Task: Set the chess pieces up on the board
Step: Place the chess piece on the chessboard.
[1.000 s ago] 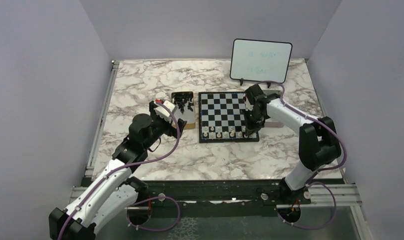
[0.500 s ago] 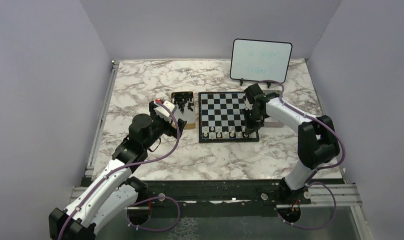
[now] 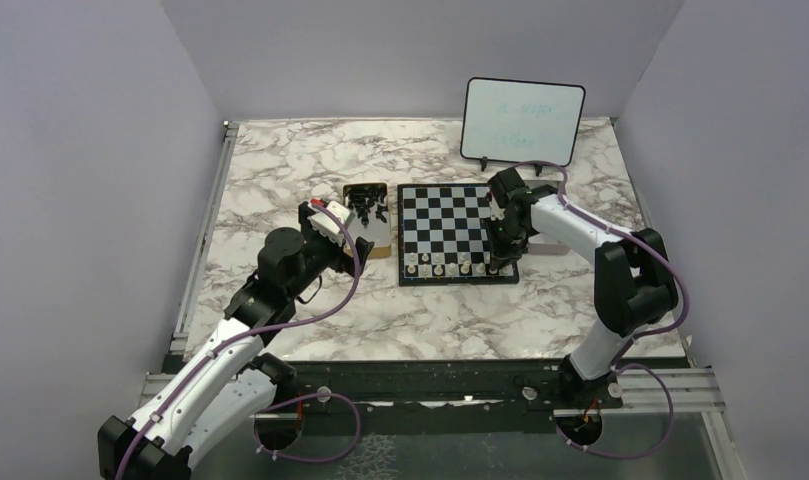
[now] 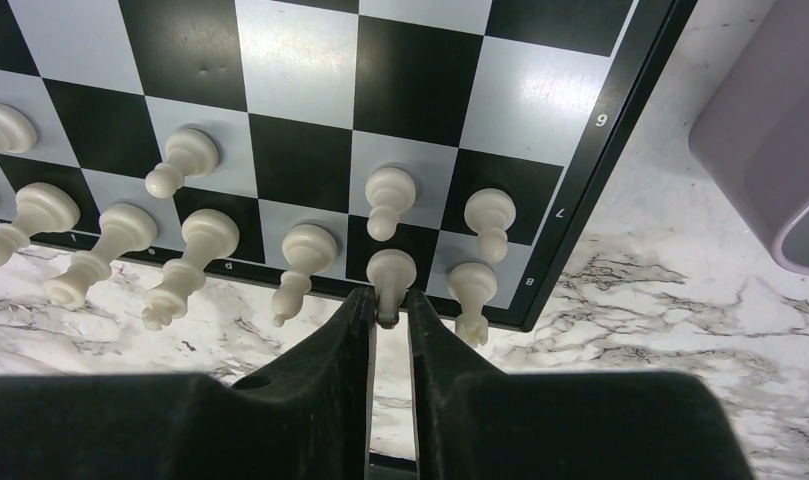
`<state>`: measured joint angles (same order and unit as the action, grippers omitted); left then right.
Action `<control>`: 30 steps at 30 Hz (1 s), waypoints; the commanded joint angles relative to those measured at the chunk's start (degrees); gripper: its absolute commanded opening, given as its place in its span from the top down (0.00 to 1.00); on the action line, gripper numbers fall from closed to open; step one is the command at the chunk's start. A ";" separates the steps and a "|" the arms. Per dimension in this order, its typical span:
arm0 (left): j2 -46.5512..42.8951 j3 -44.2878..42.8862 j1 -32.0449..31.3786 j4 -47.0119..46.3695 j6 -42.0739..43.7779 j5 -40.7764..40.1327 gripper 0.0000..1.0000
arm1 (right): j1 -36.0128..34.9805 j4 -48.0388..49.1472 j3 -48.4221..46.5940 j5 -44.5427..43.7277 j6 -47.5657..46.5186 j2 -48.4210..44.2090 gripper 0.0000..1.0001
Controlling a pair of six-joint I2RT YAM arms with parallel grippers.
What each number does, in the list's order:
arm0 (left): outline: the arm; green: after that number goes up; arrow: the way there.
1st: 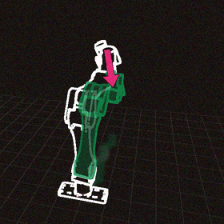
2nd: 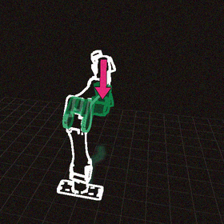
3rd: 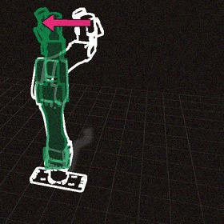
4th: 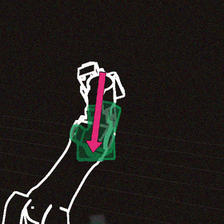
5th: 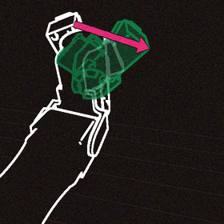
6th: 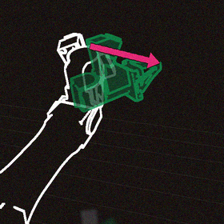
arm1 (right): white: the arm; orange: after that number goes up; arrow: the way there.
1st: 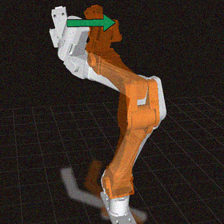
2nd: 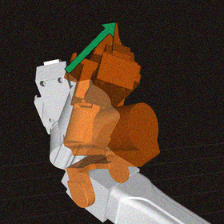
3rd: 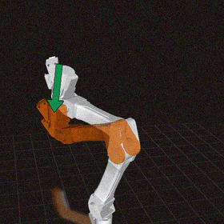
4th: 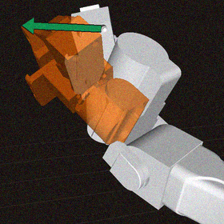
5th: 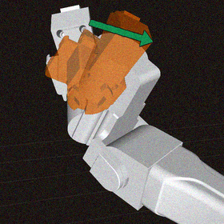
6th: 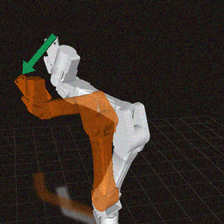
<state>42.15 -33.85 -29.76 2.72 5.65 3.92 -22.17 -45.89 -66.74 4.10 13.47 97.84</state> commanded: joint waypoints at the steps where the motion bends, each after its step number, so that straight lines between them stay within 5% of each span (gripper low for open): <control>1: -0.97 -0.09 -0.04 -0.35 0.56 -0.83 0.01 | -0.41 0.98 -1.35 0.21 0.23 0.48 0.77; 30: -1.11 0.18 -0.12 -0.35 0.78 -0.14 0.01 | -0.41 1.16 -1.83 0.95 1.26 -1.55 0.78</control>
<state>41.89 -33.85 -29.76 2.74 6.04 3.95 -22.17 -45.78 -67.44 4.34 14.00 97.82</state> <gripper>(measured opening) 0.991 0.206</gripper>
